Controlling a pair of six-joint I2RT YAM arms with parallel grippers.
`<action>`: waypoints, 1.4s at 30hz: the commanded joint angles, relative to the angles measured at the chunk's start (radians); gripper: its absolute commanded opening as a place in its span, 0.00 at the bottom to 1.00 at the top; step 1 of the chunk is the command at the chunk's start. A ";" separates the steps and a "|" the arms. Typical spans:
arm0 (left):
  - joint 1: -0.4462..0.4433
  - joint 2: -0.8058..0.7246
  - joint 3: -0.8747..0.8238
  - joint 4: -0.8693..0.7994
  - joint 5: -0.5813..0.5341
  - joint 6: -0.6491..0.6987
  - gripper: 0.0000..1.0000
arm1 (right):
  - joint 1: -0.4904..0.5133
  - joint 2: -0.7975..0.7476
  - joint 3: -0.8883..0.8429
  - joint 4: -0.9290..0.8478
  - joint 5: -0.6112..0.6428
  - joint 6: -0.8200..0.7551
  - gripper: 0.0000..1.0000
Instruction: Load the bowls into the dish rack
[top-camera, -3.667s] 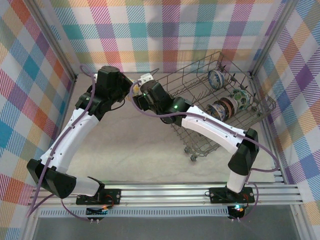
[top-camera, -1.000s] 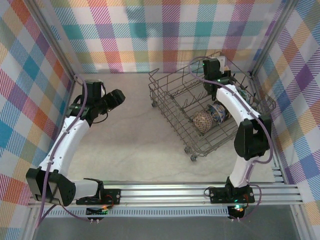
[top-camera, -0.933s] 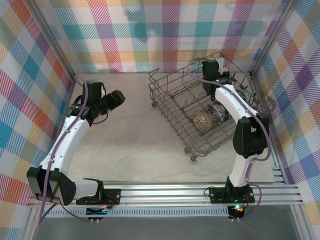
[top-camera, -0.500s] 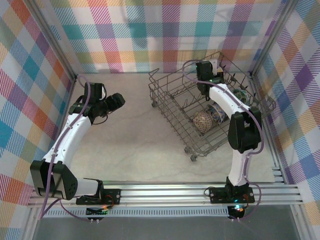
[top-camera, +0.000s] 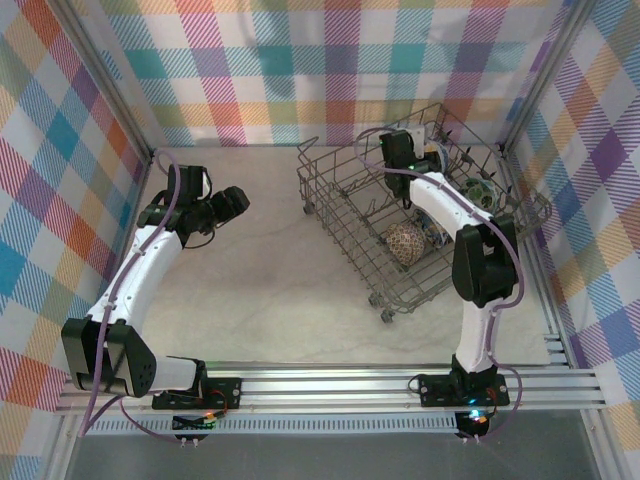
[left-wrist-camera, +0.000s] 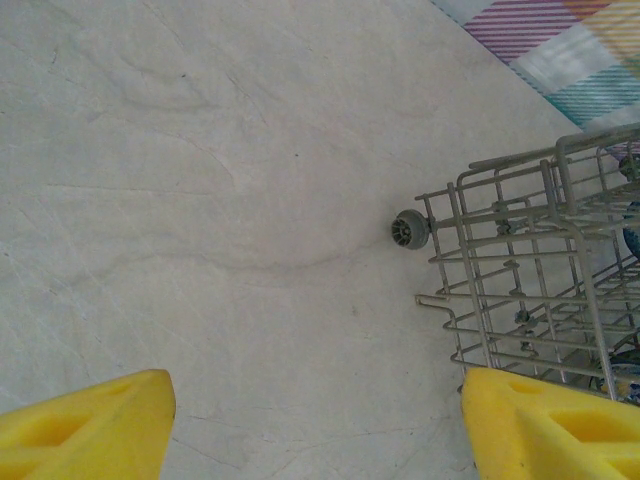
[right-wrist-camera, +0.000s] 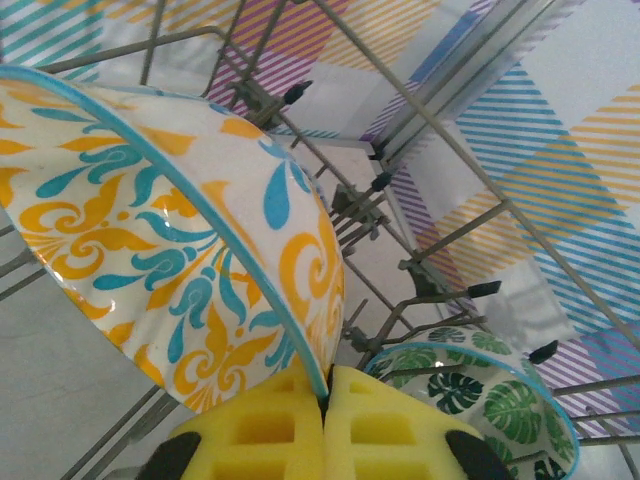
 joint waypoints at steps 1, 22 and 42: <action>0.008 -0.008 0.015 0.023 0.023 0.021 0.76 | 0.007 -0.014 -0.014 -0.009 0.049 0.021 0.00; 0.040 -0.068 0.017 -0.045 0.003 0.054 0.76 | 0.026 0.073 0.132 -0.156 -0.047 -0.054 0.42; 0.399 0.284 0.189 -0.220 -0.097 0.172 0.82 | 0.176 -0.401 -0.106 -0.198 -0.438 0.087 0.99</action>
